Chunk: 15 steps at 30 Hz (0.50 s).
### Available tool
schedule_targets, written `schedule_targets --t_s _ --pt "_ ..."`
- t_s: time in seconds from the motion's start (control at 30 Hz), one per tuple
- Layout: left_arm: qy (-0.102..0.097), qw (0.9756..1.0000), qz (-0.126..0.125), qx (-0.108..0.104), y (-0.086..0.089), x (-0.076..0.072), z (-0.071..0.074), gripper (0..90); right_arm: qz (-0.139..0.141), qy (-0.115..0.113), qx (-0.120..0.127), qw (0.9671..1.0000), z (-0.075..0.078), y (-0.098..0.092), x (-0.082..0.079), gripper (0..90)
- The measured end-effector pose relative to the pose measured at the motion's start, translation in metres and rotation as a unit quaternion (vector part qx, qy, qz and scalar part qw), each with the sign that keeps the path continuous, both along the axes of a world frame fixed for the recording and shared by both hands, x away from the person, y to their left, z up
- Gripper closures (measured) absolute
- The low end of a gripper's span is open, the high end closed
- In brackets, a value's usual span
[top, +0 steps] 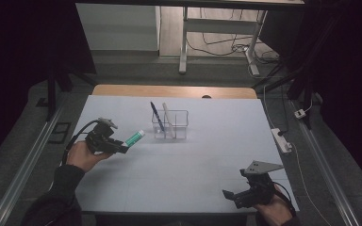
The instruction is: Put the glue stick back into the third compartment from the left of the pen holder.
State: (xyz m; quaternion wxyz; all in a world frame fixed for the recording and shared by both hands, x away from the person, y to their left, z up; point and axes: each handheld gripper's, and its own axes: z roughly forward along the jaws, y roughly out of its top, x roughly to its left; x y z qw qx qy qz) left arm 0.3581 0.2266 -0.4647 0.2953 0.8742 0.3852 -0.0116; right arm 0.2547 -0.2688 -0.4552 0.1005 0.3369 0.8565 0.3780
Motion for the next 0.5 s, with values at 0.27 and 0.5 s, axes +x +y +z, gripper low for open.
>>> schedule_targets --t_s 0.27,0.5 --pt "-0.005 0.9997 -0.024 -0.004 -0.015 -0.008 0.013 64.9 0.017 -0.046 0.000 0.9988 0.005 0.013 -0.001 0.0" --pt "-0.008 0.9990 -0.044 -0.003 -0.028 -0.012 0.020 64.9 0.039 -0.061 -0.005 0.9974 0.008 0.024 0.001 0.0"
